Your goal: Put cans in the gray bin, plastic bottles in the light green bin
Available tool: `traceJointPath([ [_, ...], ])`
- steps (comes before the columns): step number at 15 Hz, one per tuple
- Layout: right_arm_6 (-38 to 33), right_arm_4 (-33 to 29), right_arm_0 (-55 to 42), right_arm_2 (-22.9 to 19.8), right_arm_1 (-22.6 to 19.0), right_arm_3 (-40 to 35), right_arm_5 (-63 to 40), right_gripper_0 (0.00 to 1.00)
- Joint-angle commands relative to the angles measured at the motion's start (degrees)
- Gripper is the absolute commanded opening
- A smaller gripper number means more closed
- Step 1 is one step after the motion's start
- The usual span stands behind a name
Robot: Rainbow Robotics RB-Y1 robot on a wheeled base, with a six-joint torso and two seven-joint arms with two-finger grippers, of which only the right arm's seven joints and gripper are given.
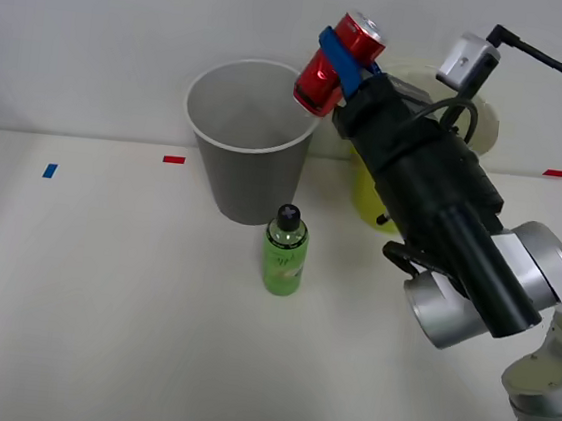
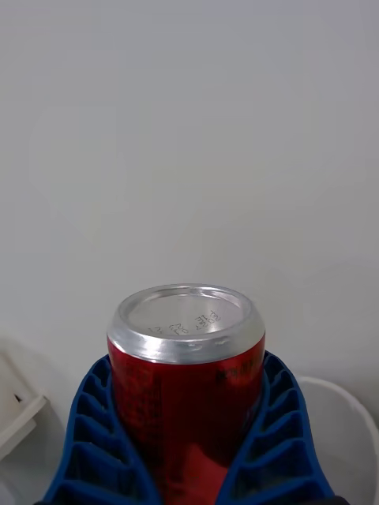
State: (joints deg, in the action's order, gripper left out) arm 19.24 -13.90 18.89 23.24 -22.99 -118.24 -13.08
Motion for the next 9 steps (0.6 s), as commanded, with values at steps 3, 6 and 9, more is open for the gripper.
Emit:
traceJointPath([
  [3,0.6,0.0,10.2,3.6,0.1,9.3,0.0,0.00],
  [6,0.5,0.1,14.9,6.1,0.8,15.3,0.0,0.00],
  [9,0.9,0.0,18.0,7.8,2.2,20.1,0.2,0.00],
])
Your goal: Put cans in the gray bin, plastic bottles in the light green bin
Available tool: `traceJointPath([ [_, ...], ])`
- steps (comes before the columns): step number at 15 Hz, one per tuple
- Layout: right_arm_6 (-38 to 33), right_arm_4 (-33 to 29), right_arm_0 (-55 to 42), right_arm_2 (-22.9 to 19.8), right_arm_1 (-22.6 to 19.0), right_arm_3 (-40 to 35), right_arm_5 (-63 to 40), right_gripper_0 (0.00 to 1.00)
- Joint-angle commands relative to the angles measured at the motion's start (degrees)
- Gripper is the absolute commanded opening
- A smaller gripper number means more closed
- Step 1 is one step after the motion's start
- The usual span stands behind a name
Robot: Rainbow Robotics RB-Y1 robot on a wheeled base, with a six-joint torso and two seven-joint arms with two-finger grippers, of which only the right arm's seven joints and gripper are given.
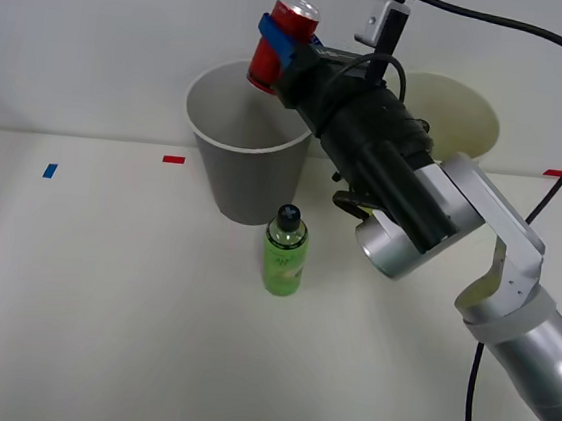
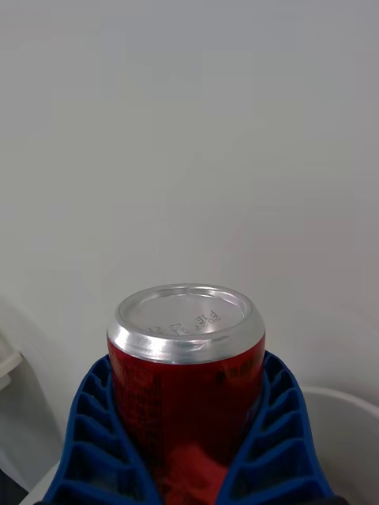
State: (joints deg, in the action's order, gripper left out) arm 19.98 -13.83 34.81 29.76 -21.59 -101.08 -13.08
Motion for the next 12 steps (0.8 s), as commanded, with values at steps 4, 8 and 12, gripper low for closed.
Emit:
traceJointPath([
  [4,-0.2,0.0,7.6,3.9,0.8,9.3,0.5,0.00],
  [8,-0.6,0.0,8.3,4.3,-0.8,12.0,5.3,0.00],
  [12,-0.6,0.0,8.3,4.6,-1.9,12.0,6.9,0.00],
])
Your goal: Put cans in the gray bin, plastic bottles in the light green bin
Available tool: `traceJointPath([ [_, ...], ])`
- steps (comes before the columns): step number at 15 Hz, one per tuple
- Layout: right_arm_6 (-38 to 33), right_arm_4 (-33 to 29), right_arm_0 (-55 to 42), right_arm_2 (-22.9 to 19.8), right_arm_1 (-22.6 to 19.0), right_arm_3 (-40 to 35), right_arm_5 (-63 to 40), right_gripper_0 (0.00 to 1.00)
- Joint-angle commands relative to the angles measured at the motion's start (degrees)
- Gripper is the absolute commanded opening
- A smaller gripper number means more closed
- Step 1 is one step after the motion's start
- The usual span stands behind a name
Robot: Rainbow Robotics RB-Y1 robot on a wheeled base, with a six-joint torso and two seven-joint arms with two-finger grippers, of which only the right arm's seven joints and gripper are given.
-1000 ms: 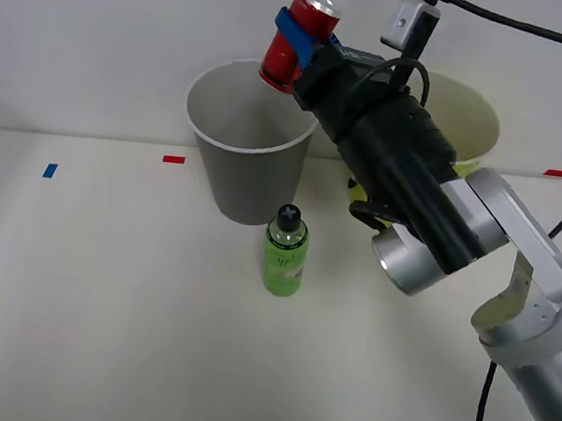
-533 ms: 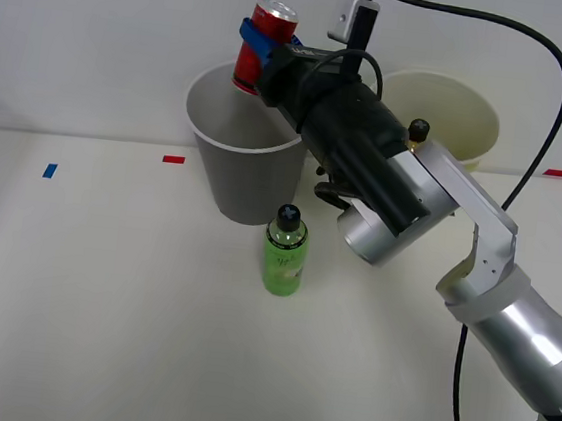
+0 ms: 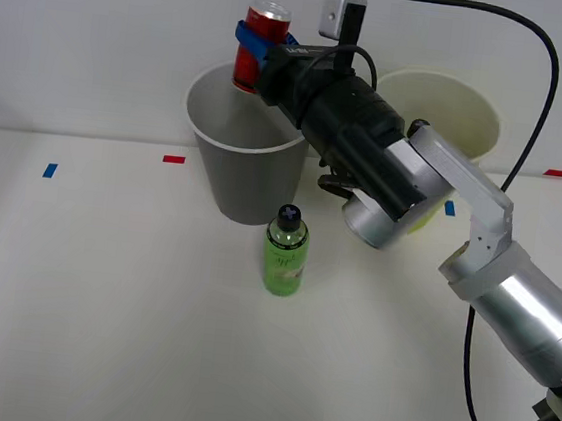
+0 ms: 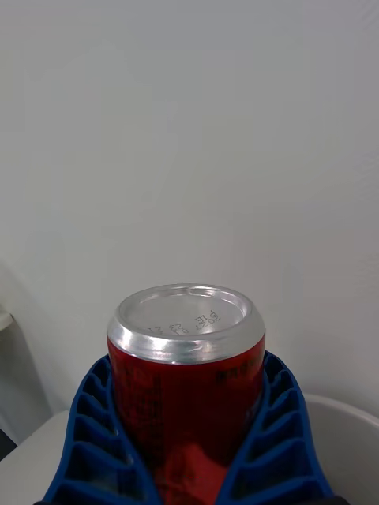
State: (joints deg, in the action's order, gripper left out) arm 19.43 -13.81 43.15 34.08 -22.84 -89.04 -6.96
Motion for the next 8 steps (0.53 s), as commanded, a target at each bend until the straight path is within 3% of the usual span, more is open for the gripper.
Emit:
traceJointPath([
  [1,0.4,-0.1,0.0,0.4,-0.6,-0.1,1.0,0.00],
  [5,0.1,-0.7,0.0,0.6,-0.8,0.0,1.7,0.00],
  [6,-0.4,-0.2,0.0,0.6,-0.7,-0.1,1.7,0.06],
  [8,-0.5,2.2,0.0,0.6,-0.5,-0.1,1.7,0.30],
])
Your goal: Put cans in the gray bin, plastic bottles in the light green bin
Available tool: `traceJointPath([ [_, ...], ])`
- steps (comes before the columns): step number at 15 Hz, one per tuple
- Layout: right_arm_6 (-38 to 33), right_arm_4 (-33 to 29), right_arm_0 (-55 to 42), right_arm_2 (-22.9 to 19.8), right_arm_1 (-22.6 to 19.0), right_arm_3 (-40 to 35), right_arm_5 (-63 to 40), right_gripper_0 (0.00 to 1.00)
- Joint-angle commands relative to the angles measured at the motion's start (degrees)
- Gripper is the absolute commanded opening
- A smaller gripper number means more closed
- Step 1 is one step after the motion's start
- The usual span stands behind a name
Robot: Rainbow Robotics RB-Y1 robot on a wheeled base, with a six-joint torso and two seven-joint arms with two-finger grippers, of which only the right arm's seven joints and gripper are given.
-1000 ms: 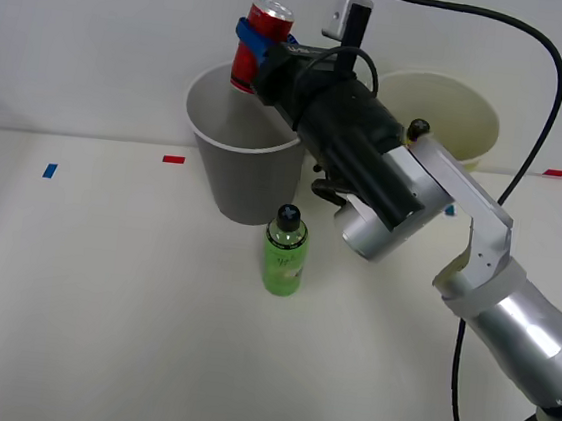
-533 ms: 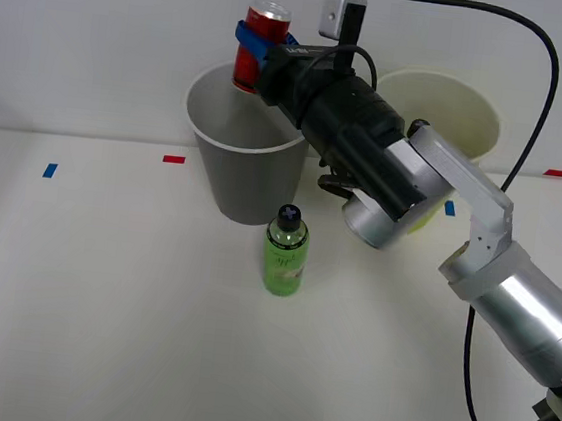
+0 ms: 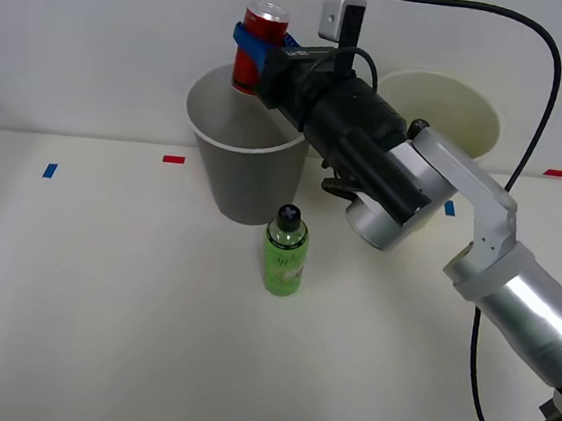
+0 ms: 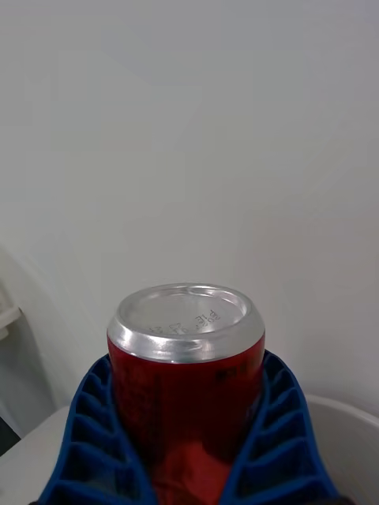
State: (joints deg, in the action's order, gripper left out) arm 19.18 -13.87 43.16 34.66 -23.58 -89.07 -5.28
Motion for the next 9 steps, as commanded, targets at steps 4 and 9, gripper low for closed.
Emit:
traceJointPath([
  [4,-0.3,2.1,0.0,0.0,1.1,0.0,-0.1,0.42],
  [9,-0.3,-0.5,0.0,-1.8,1.8,0.0,-0.1,0.53],
])
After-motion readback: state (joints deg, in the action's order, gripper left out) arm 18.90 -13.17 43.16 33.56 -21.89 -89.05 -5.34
